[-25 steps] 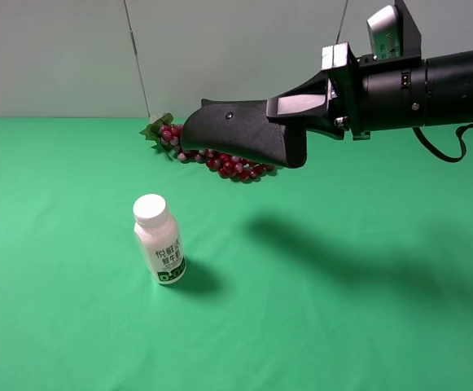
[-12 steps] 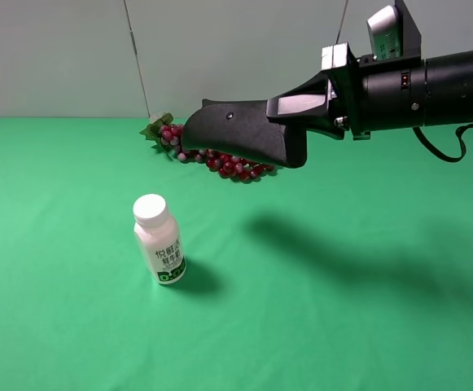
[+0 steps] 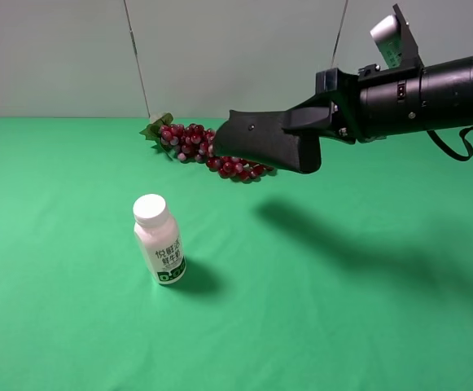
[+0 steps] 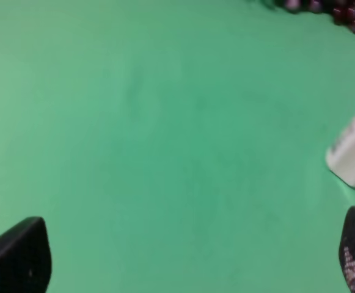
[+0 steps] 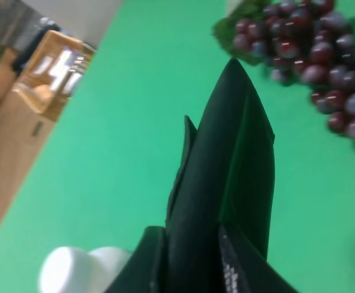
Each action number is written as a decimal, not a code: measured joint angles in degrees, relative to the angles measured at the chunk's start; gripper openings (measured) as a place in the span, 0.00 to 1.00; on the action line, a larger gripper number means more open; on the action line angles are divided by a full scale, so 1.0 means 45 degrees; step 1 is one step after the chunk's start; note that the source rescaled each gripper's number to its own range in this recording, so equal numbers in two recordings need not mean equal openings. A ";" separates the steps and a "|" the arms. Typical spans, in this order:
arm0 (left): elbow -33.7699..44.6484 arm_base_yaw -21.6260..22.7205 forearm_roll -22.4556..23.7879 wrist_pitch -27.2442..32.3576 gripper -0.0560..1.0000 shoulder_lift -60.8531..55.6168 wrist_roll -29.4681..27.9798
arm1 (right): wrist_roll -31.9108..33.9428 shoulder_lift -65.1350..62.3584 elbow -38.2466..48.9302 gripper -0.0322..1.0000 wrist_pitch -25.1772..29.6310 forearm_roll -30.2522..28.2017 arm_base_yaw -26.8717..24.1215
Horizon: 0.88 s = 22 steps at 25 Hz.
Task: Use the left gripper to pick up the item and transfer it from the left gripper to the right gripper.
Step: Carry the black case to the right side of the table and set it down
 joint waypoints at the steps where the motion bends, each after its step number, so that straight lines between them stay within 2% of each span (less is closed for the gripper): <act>1: 0.0000 0.0252 0.0013 0.0000 0.89 0.0000 0.0000 | 0.0000 0.0000 0.0000 0.08 -0.0123 -0.0143 -0.0067; 6: 0.0000 0.1099 0.0002 0.0000 0.89 0.0000 0.0000 | 0.0218 0.0000 0.0000 0.08 -0.0336 -0.1017 -0.1210; 14: 0.0000 0.1263 0.0002 0.0000 0.89 0.0000 -0.0011 | 0.0785 0.0000 0.0000 0.08 -0.0366 -0.3497 -0.3127; 18: 0.0000 0.1263 0.0002 0.0000 0.89 0.0000 -0.0011 | 0.1191 0.0000 0.0000 0.08 -0.0875 -0.4423 -0.3508; 22: 0.0000 0.1263 0.0002 0.0000 0.89 0.0000 -0.0011 | 0.1339 0.0000 0.0400 0.08 -0.1904 -0.4691 -0.3552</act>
